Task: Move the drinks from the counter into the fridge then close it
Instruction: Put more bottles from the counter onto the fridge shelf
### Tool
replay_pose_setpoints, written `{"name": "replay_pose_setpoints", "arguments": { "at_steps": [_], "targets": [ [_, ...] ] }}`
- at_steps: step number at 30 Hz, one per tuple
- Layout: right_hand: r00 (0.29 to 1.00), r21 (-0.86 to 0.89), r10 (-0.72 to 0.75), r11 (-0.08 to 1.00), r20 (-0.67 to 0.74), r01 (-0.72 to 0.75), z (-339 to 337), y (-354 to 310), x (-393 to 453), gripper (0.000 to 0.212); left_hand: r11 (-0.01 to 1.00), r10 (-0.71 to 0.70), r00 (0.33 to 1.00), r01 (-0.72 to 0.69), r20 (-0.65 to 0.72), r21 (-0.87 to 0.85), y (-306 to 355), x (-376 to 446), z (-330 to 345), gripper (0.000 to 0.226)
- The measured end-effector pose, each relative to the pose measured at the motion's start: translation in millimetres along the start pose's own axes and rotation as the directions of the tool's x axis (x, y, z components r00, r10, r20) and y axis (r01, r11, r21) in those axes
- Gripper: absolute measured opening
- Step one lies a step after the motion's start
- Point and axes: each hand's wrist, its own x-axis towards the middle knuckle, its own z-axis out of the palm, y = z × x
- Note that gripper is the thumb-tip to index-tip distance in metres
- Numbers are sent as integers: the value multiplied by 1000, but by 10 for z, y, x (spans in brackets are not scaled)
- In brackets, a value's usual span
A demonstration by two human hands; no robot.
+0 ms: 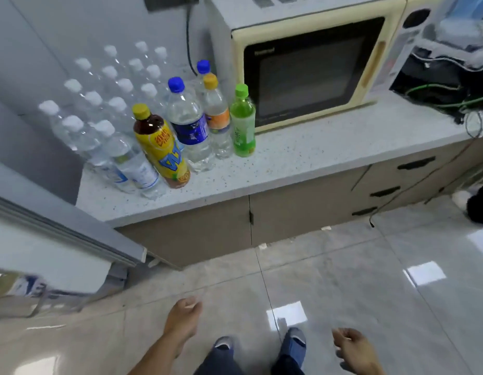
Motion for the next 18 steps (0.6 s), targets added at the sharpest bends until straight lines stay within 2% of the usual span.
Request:
{"name": "replay_pose_setpoints", "arguments": {
  "at_steps": [3, 5, 9, 14, 18],
  "targets": [
    [988, -57, -137, 988, 73, 141, -14, -622, 306, 20, 988, -41, 995, 27, -92, -151, 82, -148, 37, 24],
    [966, -95, -224, 967, 129, 237, 59, -992, 347, 19, 971, -9, 991, -24, -136, -238, 180, -234, 22, 20],
    [870, -112, -406, 886, 279, 449, 385, -1751, 215, 17, 929, 54, 970, -135, -237, -343, 515, -306, -130, 15],
    [690, -100, -570, 734, 446, 671, 966, -2520, -213, 13, 879, 189, 906, -328, -378, -346, 1013, -319, -473, 10],
    [506, -75, -720, 540, 475, 838, 1344, -3126, -687, 17, 808, 290, 829, -479, -478, -342, 1511, -286, -790, 18]
  ]
}}
